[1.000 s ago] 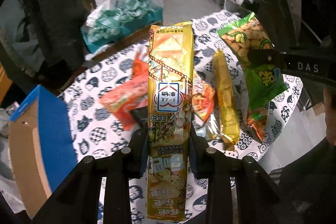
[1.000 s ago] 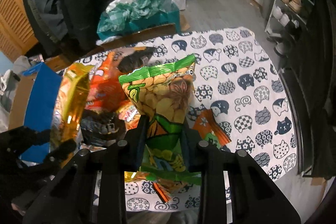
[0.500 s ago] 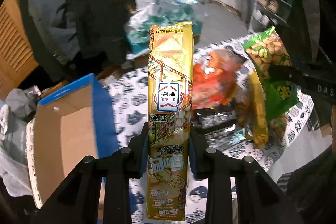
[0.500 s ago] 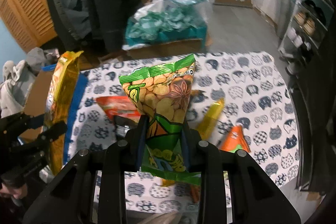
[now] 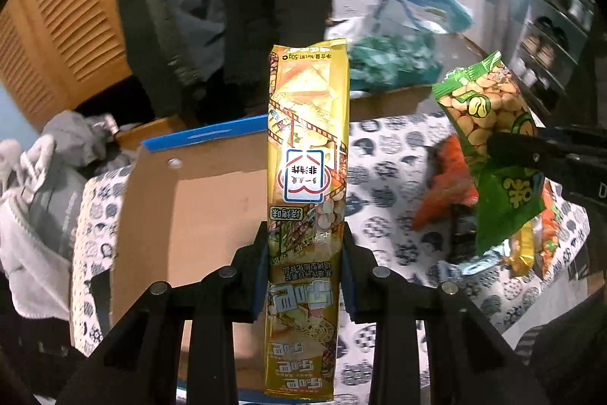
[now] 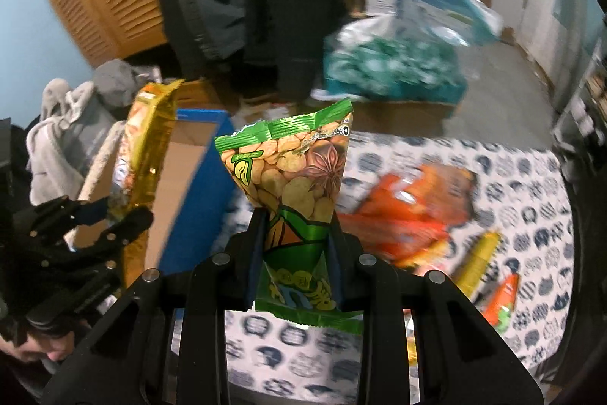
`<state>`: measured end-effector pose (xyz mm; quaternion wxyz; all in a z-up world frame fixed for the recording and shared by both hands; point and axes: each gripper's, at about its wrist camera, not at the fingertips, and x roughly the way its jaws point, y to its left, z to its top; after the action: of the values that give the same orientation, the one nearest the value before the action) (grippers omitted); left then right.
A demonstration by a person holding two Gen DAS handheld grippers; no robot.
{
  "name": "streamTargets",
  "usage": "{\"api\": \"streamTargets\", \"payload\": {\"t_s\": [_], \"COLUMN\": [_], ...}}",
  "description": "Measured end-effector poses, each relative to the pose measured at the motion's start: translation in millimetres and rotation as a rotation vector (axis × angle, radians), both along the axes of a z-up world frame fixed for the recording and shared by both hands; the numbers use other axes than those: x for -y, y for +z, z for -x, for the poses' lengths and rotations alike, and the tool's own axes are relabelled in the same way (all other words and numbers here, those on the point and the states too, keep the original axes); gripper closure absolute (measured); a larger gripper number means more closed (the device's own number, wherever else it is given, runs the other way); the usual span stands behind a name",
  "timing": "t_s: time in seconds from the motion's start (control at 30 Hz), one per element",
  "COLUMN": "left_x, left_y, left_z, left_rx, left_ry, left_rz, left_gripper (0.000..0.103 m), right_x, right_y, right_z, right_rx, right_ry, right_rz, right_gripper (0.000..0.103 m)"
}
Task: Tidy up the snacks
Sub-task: 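Carry both held snacks over the cardboard box and open both tools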
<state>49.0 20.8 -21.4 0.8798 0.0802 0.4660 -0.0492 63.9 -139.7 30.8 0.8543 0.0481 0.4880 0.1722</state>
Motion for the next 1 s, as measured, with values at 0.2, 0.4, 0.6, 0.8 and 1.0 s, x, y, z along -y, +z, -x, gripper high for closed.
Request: {"api": "streamTargets", "payload": {"t_s": [0.2, 0.4, 0.6, 0.8, 1.0], "left_x": [-47, -82, -110, -127, -132], "left_y": [-1, -7, -20, -33, -38], "left_z": [-2, 0, 0, -1, -3], "left_rx": [0.008, 0.01, -0.018, -0.049, -0.068], "left_ry": [0.077, 0.14, 0.192, 0.227, 0.247], "left_rz": [-0.004, -0.02, -0.013, -0.013, -0.013], "left_gripper": [0.071, 0.071, 0.071, 0.07, 0.067], "right_x": [-49, -97, -133, -158, -175], "right_y": [-2, -10, -19, -30, -42], "right_z": [-12, -21, -26, -31, -33], "right_rx": [-0.016, -0.044, -0.074, -0.103, -0.139], "right_ry": [0.07, 0.137, 0.182, 0.212, 0.248], "right_rz": [-0.005, -0.011, -0.017, -0.018, -0.02], "right_gripper": [0.076, 0.076, 0.076, 0.076, 0.074]}}
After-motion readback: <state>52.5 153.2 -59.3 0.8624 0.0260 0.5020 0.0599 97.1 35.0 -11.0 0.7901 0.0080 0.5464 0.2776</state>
